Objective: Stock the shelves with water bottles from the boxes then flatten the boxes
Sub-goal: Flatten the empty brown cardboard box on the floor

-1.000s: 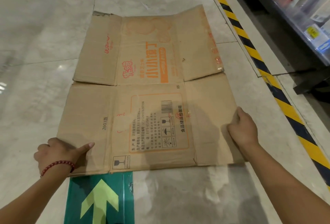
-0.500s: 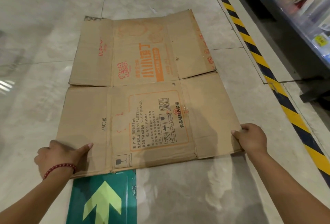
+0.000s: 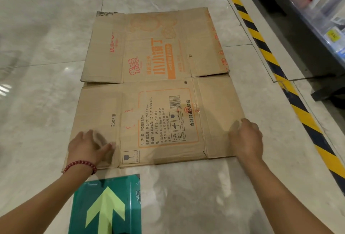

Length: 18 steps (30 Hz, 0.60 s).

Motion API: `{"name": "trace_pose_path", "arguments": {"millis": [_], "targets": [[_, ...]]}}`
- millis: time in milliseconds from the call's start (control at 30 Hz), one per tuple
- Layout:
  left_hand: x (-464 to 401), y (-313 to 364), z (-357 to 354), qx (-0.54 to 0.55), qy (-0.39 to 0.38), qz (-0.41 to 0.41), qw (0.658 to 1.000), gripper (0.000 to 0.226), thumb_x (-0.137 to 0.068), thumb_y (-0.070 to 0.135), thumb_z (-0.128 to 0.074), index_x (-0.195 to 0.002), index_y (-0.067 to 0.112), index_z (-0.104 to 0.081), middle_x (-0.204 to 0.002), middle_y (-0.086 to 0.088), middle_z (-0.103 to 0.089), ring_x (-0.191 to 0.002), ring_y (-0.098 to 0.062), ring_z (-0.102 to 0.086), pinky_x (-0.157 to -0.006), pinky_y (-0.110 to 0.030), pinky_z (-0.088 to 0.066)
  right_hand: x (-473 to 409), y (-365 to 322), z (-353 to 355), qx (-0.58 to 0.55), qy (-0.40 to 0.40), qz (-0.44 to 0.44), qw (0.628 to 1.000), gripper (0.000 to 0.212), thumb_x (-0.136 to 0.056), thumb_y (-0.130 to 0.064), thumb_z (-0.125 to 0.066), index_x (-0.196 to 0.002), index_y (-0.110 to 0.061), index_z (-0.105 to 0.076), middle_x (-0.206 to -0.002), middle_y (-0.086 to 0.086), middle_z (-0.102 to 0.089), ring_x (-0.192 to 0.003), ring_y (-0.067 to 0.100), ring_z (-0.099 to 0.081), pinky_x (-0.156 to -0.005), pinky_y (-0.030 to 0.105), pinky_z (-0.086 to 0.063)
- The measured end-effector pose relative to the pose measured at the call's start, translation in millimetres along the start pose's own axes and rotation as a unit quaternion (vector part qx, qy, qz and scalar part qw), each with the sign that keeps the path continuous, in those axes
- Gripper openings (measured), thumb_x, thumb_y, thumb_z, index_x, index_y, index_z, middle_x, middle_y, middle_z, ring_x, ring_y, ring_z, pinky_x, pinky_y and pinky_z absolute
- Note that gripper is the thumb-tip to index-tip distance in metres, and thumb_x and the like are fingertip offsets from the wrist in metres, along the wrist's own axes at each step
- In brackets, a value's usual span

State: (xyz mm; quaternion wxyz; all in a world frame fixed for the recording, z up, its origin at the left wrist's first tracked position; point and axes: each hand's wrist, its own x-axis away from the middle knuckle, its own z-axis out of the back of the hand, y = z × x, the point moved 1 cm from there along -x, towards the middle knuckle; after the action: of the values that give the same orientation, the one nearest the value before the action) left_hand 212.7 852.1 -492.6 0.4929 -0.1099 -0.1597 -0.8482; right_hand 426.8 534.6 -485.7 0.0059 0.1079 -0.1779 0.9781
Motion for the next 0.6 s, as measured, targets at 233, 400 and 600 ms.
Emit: {"name": "trace_pose_path", "arguments": {"millis": [233,400,600], "targets": [[47,45,97,-0.092,0.024,-0.234,0.968,0.062,-0.089,0.048,-0.054,-0.14,0.015,-0.042,-0.14,-0.004,-0.049,-0.123,-0.023,-0.049,-0.099,-0.037,-0.043,94,-45,31,0.067,-0.089,0.185,0.976,0.05,-0.09,-0.017,-0.047,-0.138,-0.014,-0.037,-0.132,0.006,-0.047,-0.117,0.025,-0.045,-0.091,0.033,-0.041],[119,56,201,-0.146,0.044,-0.312,0.938,0.059,-0.084,0.046,-0.061,-0.131,0.011,-0.053,-0.13,-0.009,-0.058,-0.113,-0.029,-0.058,-0.091,-0.041,-0.049,161,-77,118,0.113,-0.084,0.237,0.961,0.057,-0.061,-0.015,-0.081,-0.115,-0.006,-0.063,-0.107,0.011,-0.067,-0.091,0.027,-0.066,-0.069,0.036,-0.055],[225,92,341,-0.223,-0.006,-0.331,0.917,0.054,-0.06,0.043,-0.084,-0.101,0.009,-0.072,-0.096,-0.011,-0.072,-0.076,-0.028,-0.07,-0.06,-0.039,-0.057,242,-116,281,0.094,-0.097,0.243,0.961,0.059,-0.05,-0.006,-0.083,-0.107,-0.003,-0.067,-0.096,0.013,-0.069,-0.077,0.03,-0.067,-0.06,0.037,-0.057]]}}
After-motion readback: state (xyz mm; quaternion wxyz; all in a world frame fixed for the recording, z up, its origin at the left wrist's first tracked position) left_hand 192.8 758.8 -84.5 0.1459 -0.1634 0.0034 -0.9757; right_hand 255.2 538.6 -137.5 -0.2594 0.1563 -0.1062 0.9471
